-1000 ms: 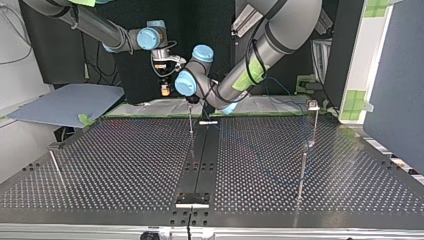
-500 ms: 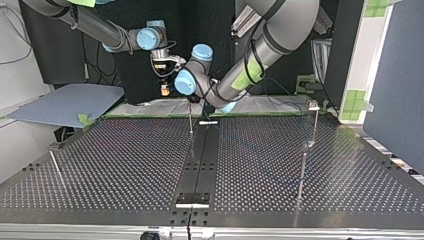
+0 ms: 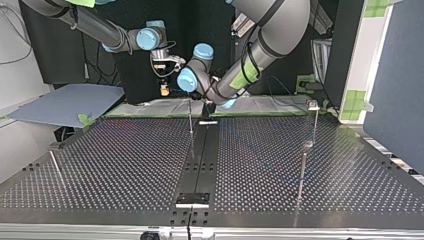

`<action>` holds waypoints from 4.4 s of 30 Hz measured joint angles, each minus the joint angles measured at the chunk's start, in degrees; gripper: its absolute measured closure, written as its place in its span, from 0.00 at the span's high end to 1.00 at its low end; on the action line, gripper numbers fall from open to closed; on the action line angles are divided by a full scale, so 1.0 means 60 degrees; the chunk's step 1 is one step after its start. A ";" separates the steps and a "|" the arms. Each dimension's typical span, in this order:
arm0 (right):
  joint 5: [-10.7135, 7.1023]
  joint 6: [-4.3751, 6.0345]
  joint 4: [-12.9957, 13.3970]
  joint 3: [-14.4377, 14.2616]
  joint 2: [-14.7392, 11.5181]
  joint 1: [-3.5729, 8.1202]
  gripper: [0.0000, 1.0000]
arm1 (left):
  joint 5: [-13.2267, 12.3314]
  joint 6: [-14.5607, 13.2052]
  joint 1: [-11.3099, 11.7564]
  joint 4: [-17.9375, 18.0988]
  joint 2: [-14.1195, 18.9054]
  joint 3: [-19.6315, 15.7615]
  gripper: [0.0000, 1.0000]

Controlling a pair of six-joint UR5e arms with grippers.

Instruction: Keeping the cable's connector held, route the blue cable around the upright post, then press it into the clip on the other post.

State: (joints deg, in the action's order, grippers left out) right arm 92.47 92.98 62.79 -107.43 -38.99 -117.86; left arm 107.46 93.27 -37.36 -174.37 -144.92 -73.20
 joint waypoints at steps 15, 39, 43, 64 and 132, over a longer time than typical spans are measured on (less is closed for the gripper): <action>-0.0112 -0.0056 -0.0038 0.0388 0.0581 0.0363 0.00 | 0.0362 0.0018 0.0117 0.0385 -0.0004 0.0001 0.00; -0.0593 -0.0139 -0.0592 0.1300 0.0621 0.0537 0.00 | -0.0390 0.0575 0.0478 0.1252 -0.0052 0.0002 0.00; -0.0606 -0.0123 -0.0564 0.1312 0.0631 0.0579 0.00 | -0.0551 0.0644 0.0565 0.1298 -0.0253 0.0001 0.00; -0.0789 -0.0169 -0.0478 0.1431 0.0672 0.0780 0.00 | -0.0949 0.0841 0.1062 0.1899 -0.0331 0.0001 0.00; -0.1142 -0.0447 -0.1696 0.2236 0.0746 0.1548 0.00 | -0.1280 0.0430 0.0747 -0.0500 -0.0097 0.0339 1.00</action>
State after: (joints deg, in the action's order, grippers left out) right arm 85.61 90.30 52.62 -94.02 -34.52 -108.57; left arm 99.78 95.85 -32.88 -177.36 -145.50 -71.17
